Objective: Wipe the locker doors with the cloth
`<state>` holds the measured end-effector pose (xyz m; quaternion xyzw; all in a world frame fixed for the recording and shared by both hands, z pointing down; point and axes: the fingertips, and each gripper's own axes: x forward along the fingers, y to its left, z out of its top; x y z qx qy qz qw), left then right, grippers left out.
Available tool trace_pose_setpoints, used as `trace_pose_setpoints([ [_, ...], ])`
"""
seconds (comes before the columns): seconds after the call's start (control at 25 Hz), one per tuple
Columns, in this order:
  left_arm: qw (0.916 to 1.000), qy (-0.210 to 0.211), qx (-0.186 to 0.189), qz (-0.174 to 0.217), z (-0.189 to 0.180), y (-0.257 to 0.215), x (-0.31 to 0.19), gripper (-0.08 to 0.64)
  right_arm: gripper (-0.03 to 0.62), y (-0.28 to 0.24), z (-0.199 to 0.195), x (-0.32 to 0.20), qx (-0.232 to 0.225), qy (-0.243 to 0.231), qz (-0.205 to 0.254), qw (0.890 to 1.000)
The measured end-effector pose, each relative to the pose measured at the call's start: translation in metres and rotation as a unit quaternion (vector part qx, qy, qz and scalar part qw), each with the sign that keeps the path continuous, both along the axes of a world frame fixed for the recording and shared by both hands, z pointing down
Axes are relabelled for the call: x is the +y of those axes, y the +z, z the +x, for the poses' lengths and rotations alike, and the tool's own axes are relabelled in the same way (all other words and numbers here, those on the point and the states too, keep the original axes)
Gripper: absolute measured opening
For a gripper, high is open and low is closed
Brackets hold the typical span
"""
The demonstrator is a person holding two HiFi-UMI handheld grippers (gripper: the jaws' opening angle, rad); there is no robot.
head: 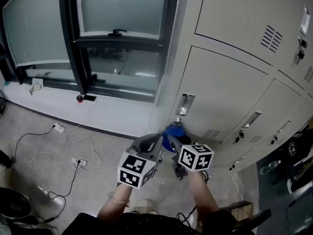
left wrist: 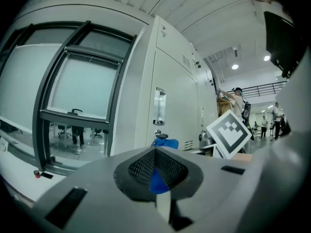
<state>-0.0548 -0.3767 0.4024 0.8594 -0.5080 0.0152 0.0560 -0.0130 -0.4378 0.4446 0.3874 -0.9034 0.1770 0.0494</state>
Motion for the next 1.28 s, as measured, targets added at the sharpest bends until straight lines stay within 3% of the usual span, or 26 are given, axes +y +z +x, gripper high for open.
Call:
trace_pose_setpoints([
  [0.2,0.9999,-0.01,-0.002,-0.002,-0.011,0.001,-0.003,0.006,0.101,0.001,-0.012,-0.004,0.013,-0.005,0.016,1.0],
  [0.48,0.9999,0.005,-0.008,-0.004,0.001,0.0,-0.009,0.006,0.101,0.001,0.002,-0.006,0.005,0.006,0.014,1.0],
  [1.28,0.9965,0.083,-0.009,-0.003,0.085,-0.002,-0.023,0.006,0.101,-0.004,0.113,-0.019,-0.002,0.103,0.012,0.995],
])
